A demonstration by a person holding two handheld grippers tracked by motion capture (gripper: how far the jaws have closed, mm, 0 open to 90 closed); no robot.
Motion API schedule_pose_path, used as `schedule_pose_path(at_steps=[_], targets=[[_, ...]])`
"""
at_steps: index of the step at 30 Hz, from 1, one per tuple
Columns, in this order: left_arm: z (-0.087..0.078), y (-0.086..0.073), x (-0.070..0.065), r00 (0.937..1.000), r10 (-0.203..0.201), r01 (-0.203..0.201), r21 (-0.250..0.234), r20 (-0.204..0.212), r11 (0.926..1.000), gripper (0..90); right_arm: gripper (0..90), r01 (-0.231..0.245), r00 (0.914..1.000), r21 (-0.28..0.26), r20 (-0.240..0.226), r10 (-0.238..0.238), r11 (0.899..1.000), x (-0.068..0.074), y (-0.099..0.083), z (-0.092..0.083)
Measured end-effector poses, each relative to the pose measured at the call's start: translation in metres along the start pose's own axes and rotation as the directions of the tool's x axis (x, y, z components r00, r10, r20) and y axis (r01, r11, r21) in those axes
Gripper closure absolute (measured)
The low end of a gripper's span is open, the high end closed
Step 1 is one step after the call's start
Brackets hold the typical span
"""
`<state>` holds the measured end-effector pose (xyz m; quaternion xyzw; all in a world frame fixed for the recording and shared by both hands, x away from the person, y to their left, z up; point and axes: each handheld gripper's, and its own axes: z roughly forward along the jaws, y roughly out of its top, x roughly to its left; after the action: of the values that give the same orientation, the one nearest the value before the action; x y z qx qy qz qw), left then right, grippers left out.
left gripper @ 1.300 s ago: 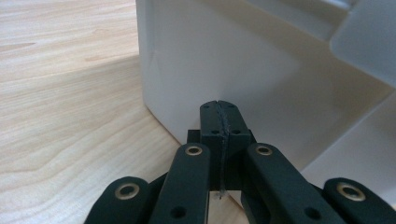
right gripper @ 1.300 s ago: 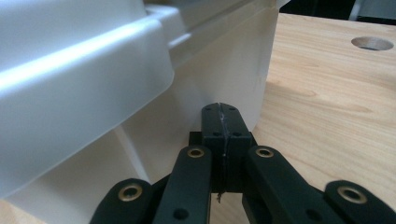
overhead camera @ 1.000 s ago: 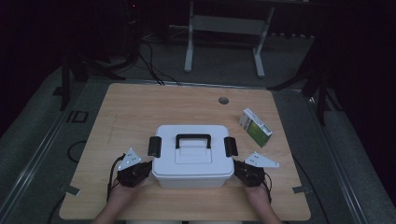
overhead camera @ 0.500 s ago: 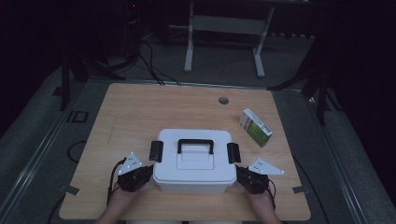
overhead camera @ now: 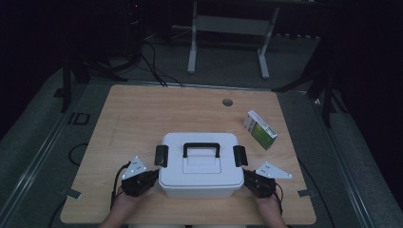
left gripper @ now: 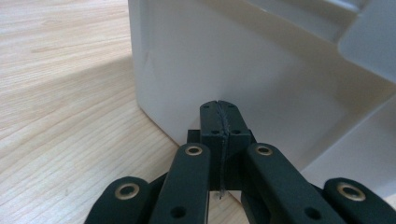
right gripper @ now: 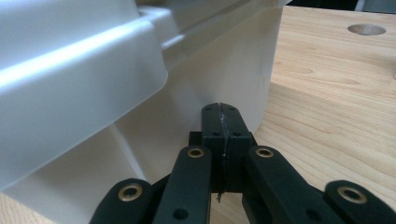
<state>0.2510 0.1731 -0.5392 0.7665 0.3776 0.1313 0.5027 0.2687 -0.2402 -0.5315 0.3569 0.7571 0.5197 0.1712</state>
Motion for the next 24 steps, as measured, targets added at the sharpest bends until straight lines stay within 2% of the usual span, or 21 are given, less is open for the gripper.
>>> schedule_pose_path(at_steps=[8,10,12,13,15,17,21,24], targets=[[0.001,0.0,0.002,1.0,0.003,-0.003,-0.004,0.003,1.0,90.0,90.0,0.009,1.0,0.002,0.0,-0.009,1.0,-0.001,0.0,-0.001],[0.001,0.0,0.003,1.0,0.002,-0.002,-0.006,0.01,1.0,90.0,90.0,0.033,0.9994,0.007,0.007,-0.033,0.999,-0.001,0.001,-0.001],[0.004,-0.002,0.005,0.9999,0.01,-0.01,0.018,0.006,0.9998,90.0,89.9,0.069,0.9975,0.008,0.018,-0.069,0.998,-0.002,0.003,-0.001],[0.005,-0.003,0.006,0.9999,0.009,-0.009,0.027,0.005,0.9996,89.9,89.7,0.064,0.9978,0.006,0.02,-0.064,0.998,-0.003,0.003,-0.001],[0.007,-0.006,0.007,0.9996,0.024,-0.024,0.054,-0.012,0.9983,89.9,86.7,0.082,0.9954,0.016,0.047,-0.083,0.996,-0.006,0.002,0.001],[0.006,-0.008,0.01,0.9997,0.017,-0.016,0.068,-0.02,0.9976,89.8,84.9,0.074,0.995,0.024,0.065,-0.075,0.997,-0.012,0.0,0.0],[0.003,-0.008,0.017,0.9995,-0.001,0.003,0.084,-0.032,0.9964,89.6,76.0,0.038,0.9952,0.03,0.089,-0.04,0.999,-0.027,-0.006,-0.004],[0.0,-0.008,0.02,0.9997,-0.004,0.006,0.102,-0.023,0.9947,87.8,58.5,0.022,0.9953,0.035,0.093,-0.025,0.999,-0.035,-0.01,-0.006]])
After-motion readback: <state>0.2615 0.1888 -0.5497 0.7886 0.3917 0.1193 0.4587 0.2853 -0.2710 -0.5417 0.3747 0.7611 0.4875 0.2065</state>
